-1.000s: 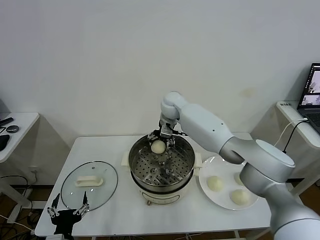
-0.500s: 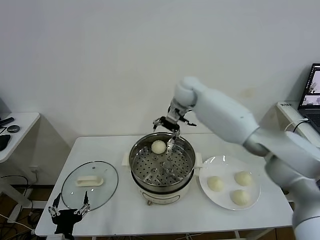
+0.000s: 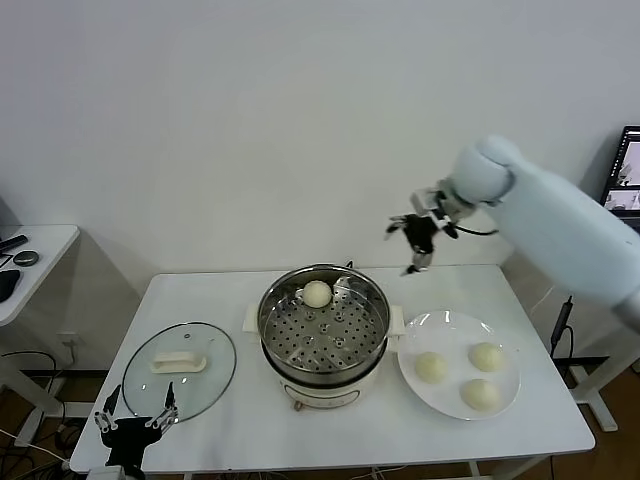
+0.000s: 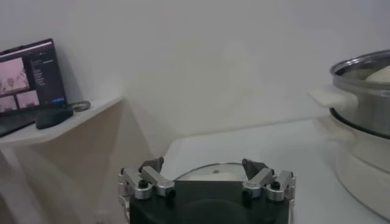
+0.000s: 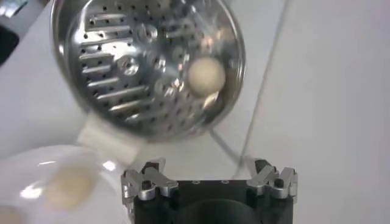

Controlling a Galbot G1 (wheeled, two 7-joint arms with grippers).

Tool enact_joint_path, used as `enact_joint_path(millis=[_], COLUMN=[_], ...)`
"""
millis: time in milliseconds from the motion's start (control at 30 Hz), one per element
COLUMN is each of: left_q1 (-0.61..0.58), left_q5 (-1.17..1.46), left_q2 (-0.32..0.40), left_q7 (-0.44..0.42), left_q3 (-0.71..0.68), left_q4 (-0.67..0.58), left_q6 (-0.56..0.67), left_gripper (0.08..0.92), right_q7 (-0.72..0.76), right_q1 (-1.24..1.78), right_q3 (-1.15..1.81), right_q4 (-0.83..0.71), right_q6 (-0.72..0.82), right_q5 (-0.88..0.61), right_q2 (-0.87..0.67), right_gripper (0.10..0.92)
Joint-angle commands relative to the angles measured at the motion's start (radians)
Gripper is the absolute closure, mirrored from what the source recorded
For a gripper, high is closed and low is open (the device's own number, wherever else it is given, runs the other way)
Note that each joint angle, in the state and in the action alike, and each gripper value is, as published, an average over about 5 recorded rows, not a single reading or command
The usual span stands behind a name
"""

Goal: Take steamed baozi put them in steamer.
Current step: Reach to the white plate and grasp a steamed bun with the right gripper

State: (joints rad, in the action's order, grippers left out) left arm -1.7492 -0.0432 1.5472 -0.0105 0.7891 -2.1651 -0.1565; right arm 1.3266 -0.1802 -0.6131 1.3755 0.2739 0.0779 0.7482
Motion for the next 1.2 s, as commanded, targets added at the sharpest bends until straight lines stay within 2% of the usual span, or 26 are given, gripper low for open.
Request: enact_joint_path(millis=[33, 267, 467, 633, 1200], left_q1=[-0.002, -0.011, -0.019, -0.026, -0.025], left_q5=[0.005, 0.005, -0.002, -0.011, -0.030], left_q2=[-0.002, -0.004, -0.004, 0.001, 0.011], left_q7=[0.002, 0.003, 0.006, 0.009, 0.010], left_q3=[-0.002, -0.008, -0.017, -0.023, -0.034], left_q4=[0.004, -0.008, -0.003, 0.004, 0.024], left_q6=[-0.001, -0.002, 0.000, 0.006, 0.010], left_gripper=[0.177, 0.177, 0.177, 0.177, 0.177], right_q7=[0.000, -0.017, -0.127, -0.161, -0.136], right_q1=[0.278, 0.466, 0.508, 0.515, 0.515], right_q3=[0.073, 0.141, 0.172, 0.176, 0.170], right_q4=[0.137, 0.106, 0.065, 0.049, 0.010], right_q6=[0.191, 0.155, 0.154, 0.150, 0.146], right_q5=[0.086, 0.188, 0.183, 0.164, 0.183], right_q2=[-0.159, -0.101, -0.030, 0.005, 0.016], right_gripper=[0.203, 0.203, 0.203, 0.203, 0.203])
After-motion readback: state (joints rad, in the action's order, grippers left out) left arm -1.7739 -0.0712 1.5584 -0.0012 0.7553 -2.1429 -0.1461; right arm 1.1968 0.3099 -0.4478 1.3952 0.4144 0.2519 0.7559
